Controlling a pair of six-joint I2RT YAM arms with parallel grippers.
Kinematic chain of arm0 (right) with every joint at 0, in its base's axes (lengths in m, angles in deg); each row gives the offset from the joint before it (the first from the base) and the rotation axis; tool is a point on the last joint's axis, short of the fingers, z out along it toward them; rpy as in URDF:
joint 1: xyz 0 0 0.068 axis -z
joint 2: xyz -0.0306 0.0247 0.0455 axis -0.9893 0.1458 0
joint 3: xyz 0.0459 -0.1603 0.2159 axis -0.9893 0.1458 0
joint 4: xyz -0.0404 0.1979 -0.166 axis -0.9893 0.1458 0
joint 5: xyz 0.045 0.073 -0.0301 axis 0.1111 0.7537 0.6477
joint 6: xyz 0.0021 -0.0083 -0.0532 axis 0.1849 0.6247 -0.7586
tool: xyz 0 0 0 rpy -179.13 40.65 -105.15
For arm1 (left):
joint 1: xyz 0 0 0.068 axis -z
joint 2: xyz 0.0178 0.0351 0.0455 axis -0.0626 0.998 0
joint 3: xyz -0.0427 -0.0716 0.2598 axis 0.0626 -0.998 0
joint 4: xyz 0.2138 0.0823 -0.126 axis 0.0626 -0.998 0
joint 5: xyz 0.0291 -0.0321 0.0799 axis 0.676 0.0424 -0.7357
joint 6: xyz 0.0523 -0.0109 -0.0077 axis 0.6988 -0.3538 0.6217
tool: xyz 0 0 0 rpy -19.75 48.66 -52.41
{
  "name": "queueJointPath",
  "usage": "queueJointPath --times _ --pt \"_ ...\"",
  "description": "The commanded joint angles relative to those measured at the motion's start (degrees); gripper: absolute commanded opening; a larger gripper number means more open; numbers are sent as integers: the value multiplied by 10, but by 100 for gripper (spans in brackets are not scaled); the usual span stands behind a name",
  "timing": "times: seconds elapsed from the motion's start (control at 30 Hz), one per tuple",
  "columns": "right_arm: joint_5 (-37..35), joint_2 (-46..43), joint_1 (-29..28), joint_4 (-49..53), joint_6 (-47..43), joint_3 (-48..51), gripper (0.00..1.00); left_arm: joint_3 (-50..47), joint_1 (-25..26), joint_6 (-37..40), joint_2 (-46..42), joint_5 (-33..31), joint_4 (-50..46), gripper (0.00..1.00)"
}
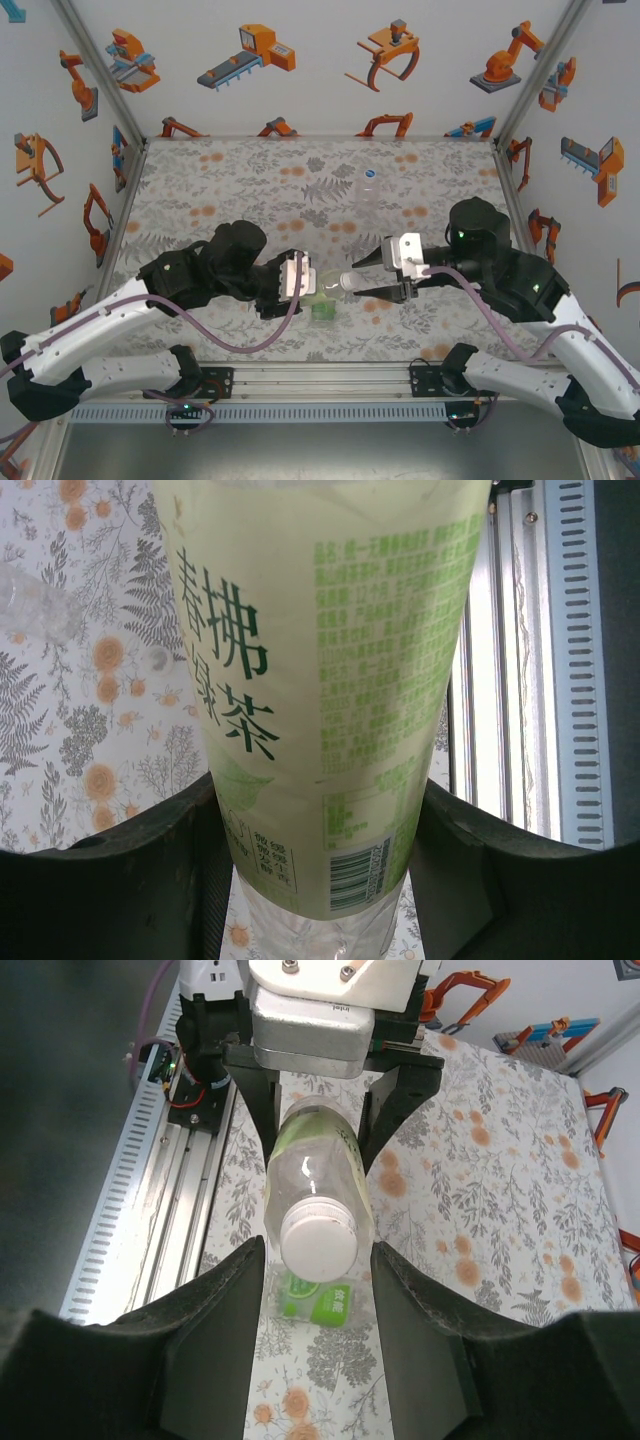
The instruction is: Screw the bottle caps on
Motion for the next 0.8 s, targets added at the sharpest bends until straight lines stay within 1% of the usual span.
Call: queueJointPath --times 0.0,0.13,0.33,0.47,0.53,0.63,0.7,0.73,0.77 --pt "16 3 0 -29 3 8 44 6 2 -3 -12 16 10 5" --pt "26 4 0 -38 4 12 39 8 3 -4 -9 18 9 5" --pt "24 0 0 -34 6 19 39 11 3 -3 -6 17 13 5" --pt "24 -2 0 -51 23 25 33 7 2 -1 -7 10 13 5" --pt "21 -1 0 -56 41 25 28 4 2 -4 -7 5 14 5" --pt "5 -2 0 -66 98 27 18 5 3 -14 -5 -11 12 5" --pt "-27 -5 -1 -102 188 40 3 2 2 -18 -9 -26 14 5" --pt "-40 -7 -1 -121 234 48 0 -1 2 -19 -10 -32 18 5" --pt "-55 -9 -2 -145 289 59 0 -5 2 -22 -14 -38 25 5"
